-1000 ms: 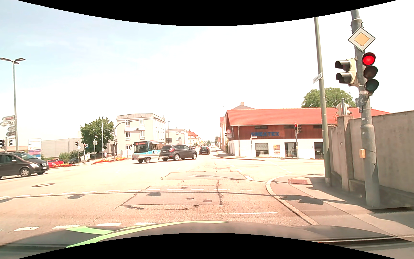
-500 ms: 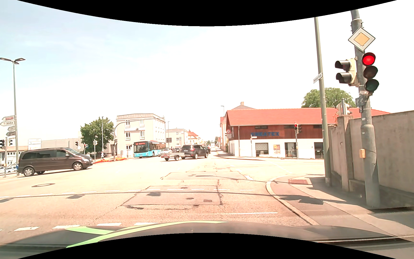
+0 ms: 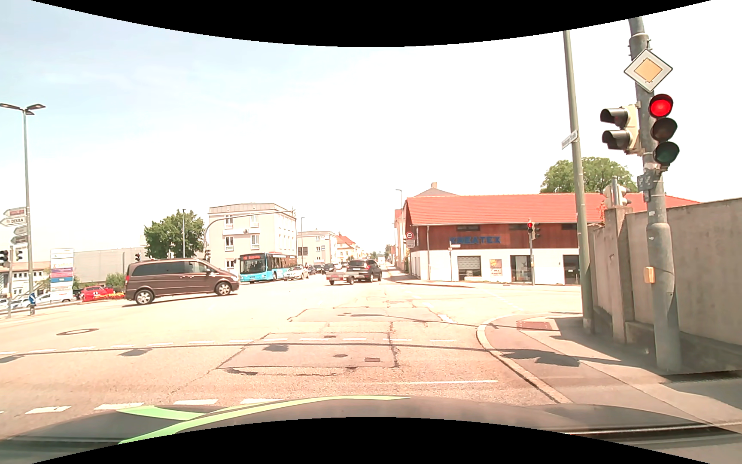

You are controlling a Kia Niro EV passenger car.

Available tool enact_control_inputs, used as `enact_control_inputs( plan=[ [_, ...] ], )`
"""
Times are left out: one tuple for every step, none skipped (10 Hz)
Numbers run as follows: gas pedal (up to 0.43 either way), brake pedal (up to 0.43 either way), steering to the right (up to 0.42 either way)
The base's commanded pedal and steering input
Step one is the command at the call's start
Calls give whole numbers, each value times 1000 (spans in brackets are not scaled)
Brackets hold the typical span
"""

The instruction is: Follow the waypoints while adhering to traffic rules and regulations

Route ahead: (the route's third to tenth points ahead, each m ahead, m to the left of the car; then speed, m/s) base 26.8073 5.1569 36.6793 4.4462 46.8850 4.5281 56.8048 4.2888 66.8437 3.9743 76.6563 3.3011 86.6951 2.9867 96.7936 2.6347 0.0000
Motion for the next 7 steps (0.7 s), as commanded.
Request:
enact_control_inputs(
  plan=[
    [0,250,3],
    [0,250,3],
    [0,250,3],
    [0,250,3],
    [0,250,3],
    [0,250,3],
    [0,250,3]
  ],
)
